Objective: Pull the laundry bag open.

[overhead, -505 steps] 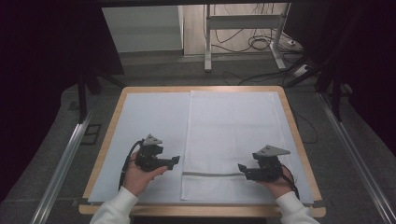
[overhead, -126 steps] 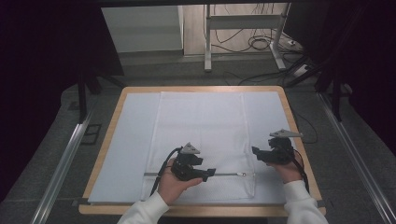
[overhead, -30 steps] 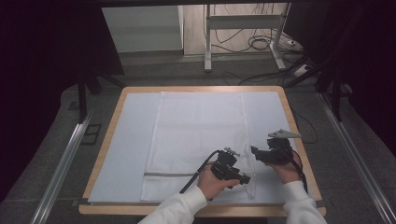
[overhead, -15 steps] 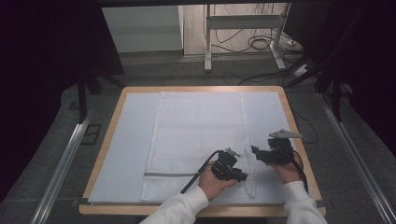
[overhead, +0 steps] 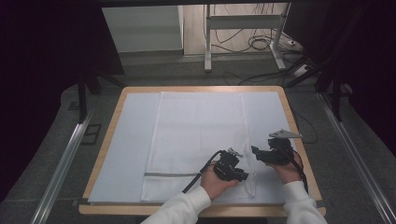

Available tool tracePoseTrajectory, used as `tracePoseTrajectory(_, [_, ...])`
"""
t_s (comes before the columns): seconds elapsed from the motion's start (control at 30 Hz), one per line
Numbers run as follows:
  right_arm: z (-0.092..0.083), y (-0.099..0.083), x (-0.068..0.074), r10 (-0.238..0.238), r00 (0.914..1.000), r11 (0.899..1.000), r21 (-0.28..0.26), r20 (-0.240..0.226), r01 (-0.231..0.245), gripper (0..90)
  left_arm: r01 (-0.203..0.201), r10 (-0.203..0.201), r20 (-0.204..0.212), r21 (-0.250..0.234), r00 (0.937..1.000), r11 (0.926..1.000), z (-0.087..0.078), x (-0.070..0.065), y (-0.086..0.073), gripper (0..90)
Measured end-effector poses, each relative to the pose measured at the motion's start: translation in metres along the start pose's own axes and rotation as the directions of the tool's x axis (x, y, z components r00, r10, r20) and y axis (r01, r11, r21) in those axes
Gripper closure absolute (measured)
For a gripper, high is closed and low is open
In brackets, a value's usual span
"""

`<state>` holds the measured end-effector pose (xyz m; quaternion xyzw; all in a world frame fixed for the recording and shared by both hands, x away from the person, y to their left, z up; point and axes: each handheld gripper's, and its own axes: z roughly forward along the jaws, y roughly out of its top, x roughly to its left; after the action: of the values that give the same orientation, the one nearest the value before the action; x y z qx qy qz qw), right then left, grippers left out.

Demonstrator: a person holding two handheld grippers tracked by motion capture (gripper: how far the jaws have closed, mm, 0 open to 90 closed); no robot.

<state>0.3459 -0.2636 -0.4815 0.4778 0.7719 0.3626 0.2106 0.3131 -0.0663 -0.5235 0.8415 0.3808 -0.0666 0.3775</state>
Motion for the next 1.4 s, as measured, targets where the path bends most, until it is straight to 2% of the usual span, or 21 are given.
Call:
tracePoseTrajectory(0.23, [0.0006, -0.0006, -0.0008, -0.002, 1.0000, 1.000, 0.000, 0.003, 0.002, 24.2, -0.010, 0.010, -0.025, -0.008, 0.9996, 0.9999, 0.0011, -0.0002, -0.0010, 81.1])
tracePoseTrajectory(0.43, [0.0000, -0.0006, -0.0014, 0.001, 1.0000, 1.000, -0.006, 0.006, -0.001, 24.2, -0.010, 0.009, -0.029, -0.009, 0.9995, 0.9999, 0.0008, 0.0000, -0.0018, 83.6])
tracePoseTrajectory(0.77, [-0.0015, -0.0007, -0.0036, 0.006, 0.9998, 1.000, -0.015, 0.020, -0.005, 24.2, 0.006, -0.006, 0.005, -0.014, 1.0000, 0.9999, -0.0001, 0.0039, -0.0028, 84.7])
tracePoseTrajectory(1.03, [-0.0016, -0.0012, -0.0045, 0.009, 0.9998, 1.000, -0.012, 0.015, -0.009, 24.1, -0.008, 0.008, 0.003, -0.011, 1.0000, 0.9999, -0.0007, 0.0027, -0.0032, 85.5])
tracePoseTrajectory(1.13, [-0.0018, -0.0010, -0.0040, 0.010, 0.9998, 1.000, -0.014, 0.015, -0.009, 24.1, -0.007, 0.008, 0.010, -0.025, 0.9999, 0.9997, -0.0011, 0.0031, -0.0035, 86.0])
tracePoseTrajectory(1.3, [-0.0026, -0.0006, -0.0051, 0.021, 0.9998, 1.000, -0.009, 0.000, -0.021, 24.1, -0.002, 0.003, 0.021, -0.033, 0.9998, 0.9995, -0.0041, 0.0041, -0.0025, 86.6])
tracePoseTrajectory(1.4, [-0.0033, -0.0003, -0.0055, 0.036, 0.9990, 0.999, -0.003, -0.026, -0.036, 24.0, -0.001, 0.002, 0.029, -0.042, 0.9996, 0.9991, -0.0076, 0.0044, -0.0021, 86.7])
